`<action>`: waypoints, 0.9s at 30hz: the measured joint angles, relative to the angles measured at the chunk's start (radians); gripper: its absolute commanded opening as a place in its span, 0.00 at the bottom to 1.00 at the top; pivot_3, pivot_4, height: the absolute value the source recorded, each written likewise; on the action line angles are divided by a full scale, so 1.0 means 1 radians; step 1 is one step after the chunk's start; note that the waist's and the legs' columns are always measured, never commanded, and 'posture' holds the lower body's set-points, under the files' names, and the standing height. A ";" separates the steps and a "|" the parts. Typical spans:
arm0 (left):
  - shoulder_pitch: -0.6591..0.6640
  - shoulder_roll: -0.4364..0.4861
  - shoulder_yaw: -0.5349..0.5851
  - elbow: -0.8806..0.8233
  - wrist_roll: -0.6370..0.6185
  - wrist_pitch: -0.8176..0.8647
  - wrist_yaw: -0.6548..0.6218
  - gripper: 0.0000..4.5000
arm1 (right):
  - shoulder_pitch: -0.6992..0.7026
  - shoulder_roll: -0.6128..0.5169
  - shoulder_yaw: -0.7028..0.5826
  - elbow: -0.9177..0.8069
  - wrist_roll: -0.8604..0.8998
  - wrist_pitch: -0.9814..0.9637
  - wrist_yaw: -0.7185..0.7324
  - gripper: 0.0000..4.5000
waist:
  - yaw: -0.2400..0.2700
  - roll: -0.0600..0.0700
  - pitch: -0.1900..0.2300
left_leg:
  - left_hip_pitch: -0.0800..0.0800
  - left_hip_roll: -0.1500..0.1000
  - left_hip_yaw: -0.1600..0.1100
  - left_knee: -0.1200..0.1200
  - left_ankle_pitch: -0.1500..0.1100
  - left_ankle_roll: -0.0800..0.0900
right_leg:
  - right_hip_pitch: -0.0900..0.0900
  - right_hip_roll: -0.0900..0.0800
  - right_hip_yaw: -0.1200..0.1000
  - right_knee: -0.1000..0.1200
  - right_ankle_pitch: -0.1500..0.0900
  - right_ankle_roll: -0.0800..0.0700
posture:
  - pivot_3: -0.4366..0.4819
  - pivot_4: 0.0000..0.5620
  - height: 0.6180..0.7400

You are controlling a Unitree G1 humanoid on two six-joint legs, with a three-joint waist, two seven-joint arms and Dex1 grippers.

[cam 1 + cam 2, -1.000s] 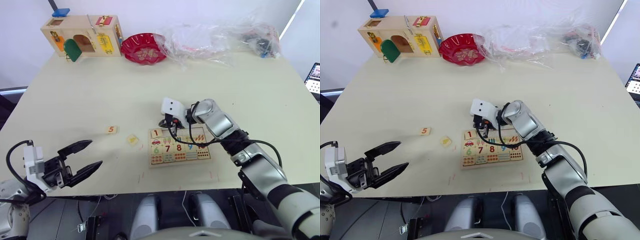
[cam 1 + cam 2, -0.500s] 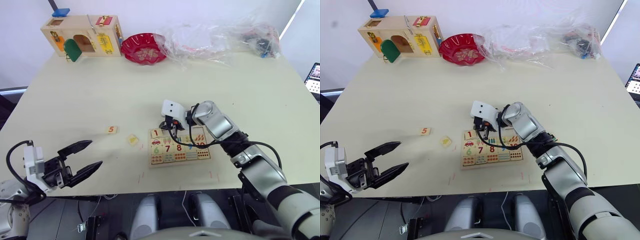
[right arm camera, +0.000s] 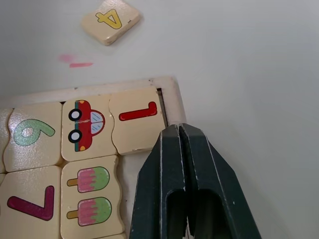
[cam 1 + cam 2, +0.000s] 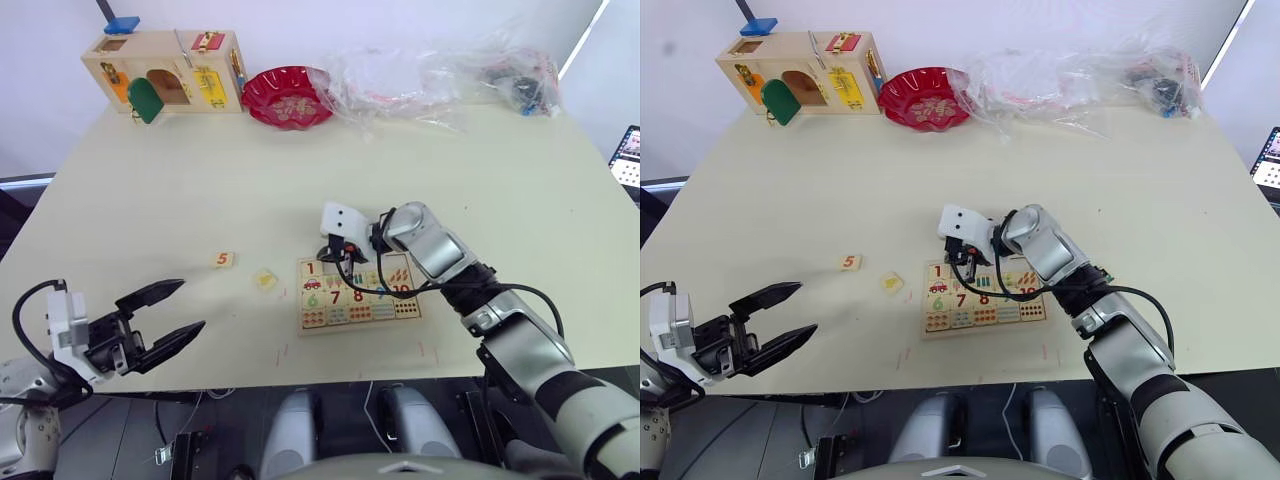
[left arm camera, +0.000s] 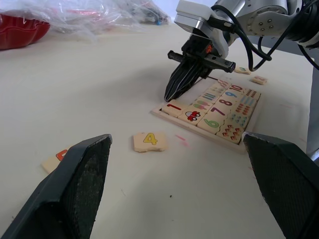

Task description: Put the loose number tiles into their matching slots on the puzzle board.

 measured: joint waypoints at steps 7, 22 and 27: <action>-0.003 0.000 0.000 0.000 0.000 0.000 0.000 1.00 | 0.007 -0.004 0.000 -0.006 0.001 0.000 -0.001 0.01 | 0.000 0.000 0.000 | 0.000 0.000 0.000 0.000 0.000 0.000 | 0.000 0.000 0.000 0.000 0.000 0.000 | 0.48 0.27 1.00; -0.002 -0.018 -0.013 -0.006 0.002 -0.005 0.006 1.00 | 0.354 -0.160 -0.292 -0.460 0.243 0.014 -0.027 0.01 | 0.003 -0.001 -0.001 | 0.001 0.000 0.000 0.000 0.000 0.000 | 0.001 0.002 0.000 0.000 0.001 0.001 | 0.48 0.27 1.00; 0.018 -0.024 -0.015 0.005 0.013 -0.006 0.006 1.00 | 0.636 -0.317 -0.525 -0.707 0.456 0.063 0.010 0.01 | 0.011 -0.002 -0.001 | 0.001 -0.001 0.000 0.002 0.000 0.000 | 0.004 -0.001 0.000 -0.001 -0.001 -0.001 | 0.48 0.27 1.00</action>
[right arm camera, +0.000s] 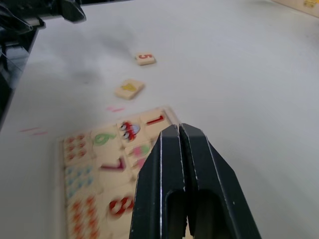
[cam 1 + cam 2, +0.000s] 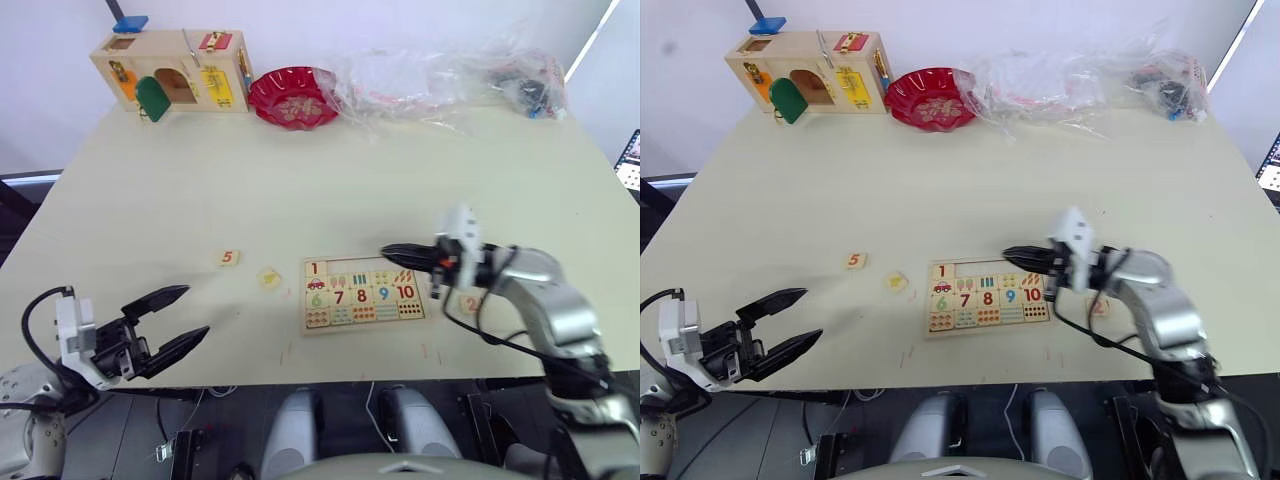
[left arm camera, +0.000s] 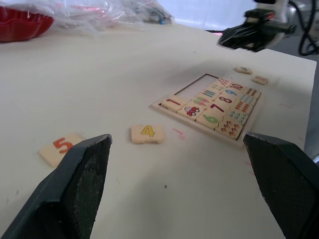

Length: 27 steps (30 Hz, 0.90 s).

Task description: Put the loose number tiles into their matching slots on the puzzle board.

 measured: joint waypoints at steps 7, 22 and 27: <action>-0.006 0.000 -0.002 0.026 0.016 -0.003 0.001 1.00 | 0.314 -0.104 -0.242 -0.122 0.134 -0.005 -0.005 0.71 | -0.004 -0.001 -0.001 | 0.004 0.002 -0.001 0.000 0.000 0.000 | 0.003 0.002 0.000 0.001 -0.001 0.000 | 0.48 0.27 1.00; 0.045 0.004 0.016 0.100 0.046 -0.021 0.010 1.00 | 0.799 -0.122 -0.604 -0.125 0.182 -0.193 0.019 0.99 | -0.005 -0.005 -0.003 | 0.007 0.007 -0.001 0.001 0.000 0.000 | 0.004 0.000 0.001 0.000 -0.003 0.003 | 0.48 0.27 1.00; 0.046 0.004 0.017 0.097 0.044 -0.014 0.022 1.00 | 0.820 -0.125 -0.610 -0.106 0.172 -0.207 0.011 0.99 | -0.002 -0.005 -0.003 | 0.007 0.007 -0.001 0.001 0.000 0.000 | 0.004 -0.004 0.000 0.000 -0.003 0.003 | 0.48 0.27 1.00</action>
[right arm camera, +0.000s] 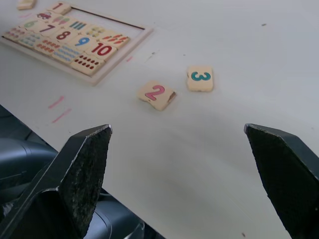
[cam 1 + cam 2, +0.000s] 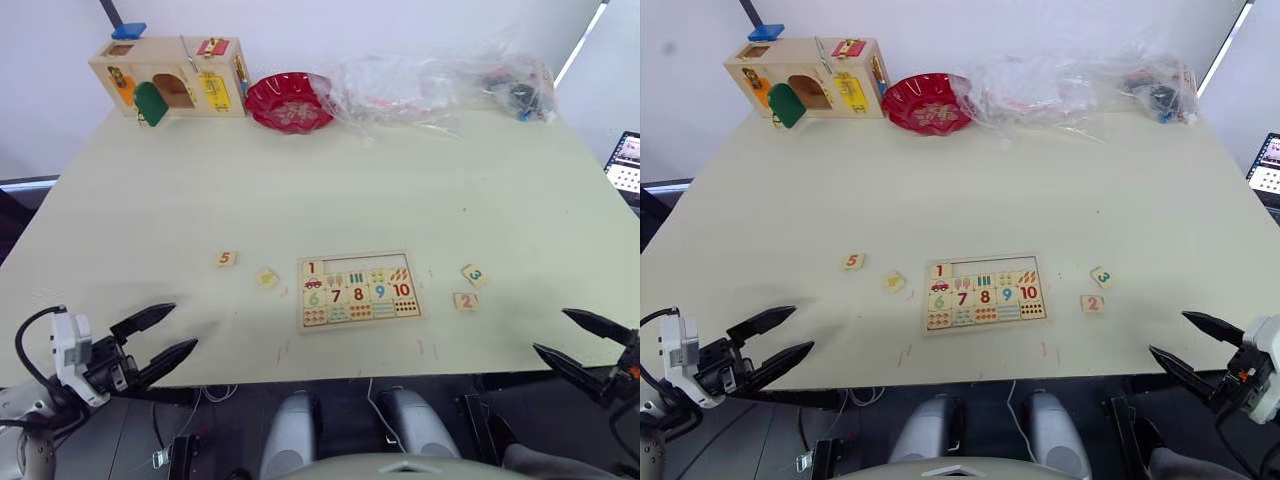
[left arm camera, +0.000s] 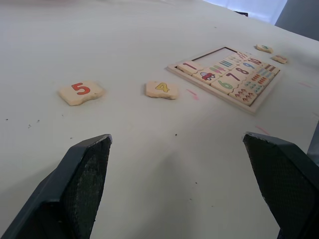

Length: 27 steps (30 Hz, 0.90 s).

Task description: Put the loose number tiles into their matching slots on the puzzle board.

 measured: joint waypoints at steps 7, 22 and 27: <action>-0.032 0.026 -0.006 -0.084 -0.034 0.039 -0.035 1.00 | -0.115 -0.104 0.106 -0.061 0.004 0.075 -0.044 0.99 | -0.001 0.001 0.000 | 0.000 0.000 0.003 0.000 0.000 0.000 | -0.001 -0.005 -0.008 0.000 0.001 -0.001 | 0.48 0.27 1.00; -0.104 0.051 -0.052 -0.056 -0.078 0.047 -0.192 1.00 | -0.614 -0.307 0.626 0.227 -0.212 0.025 0.138 0.81 | 0.006 0.000 0.000 | -0.003 -0.001 0.007 0.000 0.000 0.000 | -0.002 0.000 -0.010 -0.001 0.003 -0.005 | 0.48 0.27 1.00; -0.092 0.055 -0.052 -0.048 -0.080 0.041 -0.192 1.00 | -0.696 -0.308 0.681 0.349 -0.269 -0.034 0.182 0.81 | 0.007 0.000 0.000 | -0.002 -0.001 0.007 0.001 0.000 0.000 | -0.002 0.000 -0.010 0.000 0.003 -0.005 | 0.48 0.27 1.00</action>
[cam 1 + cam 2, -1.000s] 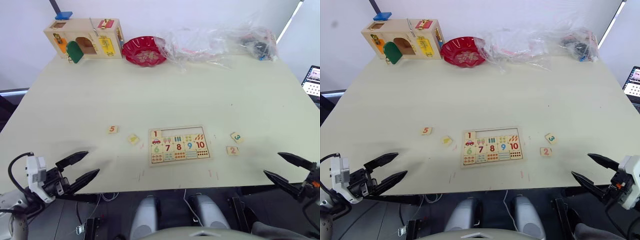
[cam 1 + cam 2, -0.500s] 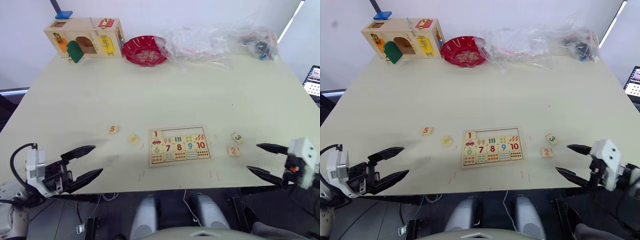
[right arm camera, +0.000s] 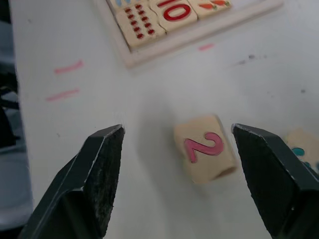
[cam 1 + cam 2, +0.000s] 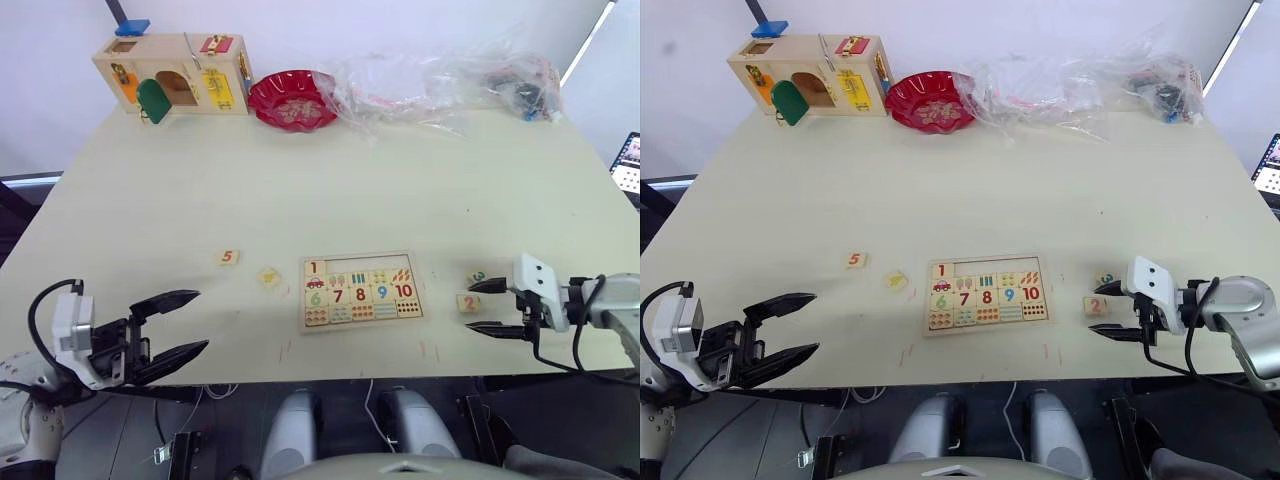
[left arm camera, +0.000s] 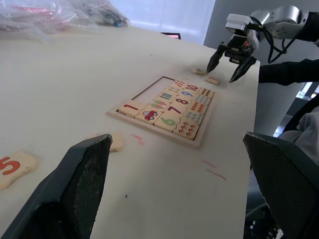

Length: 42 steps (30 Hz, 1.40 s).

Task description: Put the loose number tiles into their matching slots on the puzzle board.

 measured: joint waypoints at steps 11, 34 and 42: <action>0.008 0.000 0.000 -0.002 0.000 0.000 0.000 1.00 | -0.086 -0.002 0.040 0.147 -0.045 -0.072 0.069 0.81 | 0.003 0.000 0.000 | 0.000 0.000 0.000 0.000 0.000 0.000 | 0.000 0.000 0.000 0.000 0.000 0.000 | 0.48 0.27 1.00; 0.010 0.074 -0.075 -0.020 -0.053 -0.041 -0.001 1.00 | -0.068 0.006 0.038 0.150 -0.048 -0.120 0.057 0.43 | 0.014 0.000 0.000 | 0.000 0.000 0.000 0.000 0.000 0.000 | 0.000 0.003 0.000 0.000 0.000 -0.001 | 0.48 0.27 1.00; 0.004 0.095 -0.111 -0.006 -0.067 -0.072 -0.002 1.00 | -0.057 0.008 0.038 0.133 -0.050 -0.134 0.040 0.20 | 0.015 0.000 0.000 | 0.001 0.001 0.001 0.000 0.000 0.000 | 0.000 0.003 0.001 0.000 0.001 -0.001 | 0.48 0.27 1.00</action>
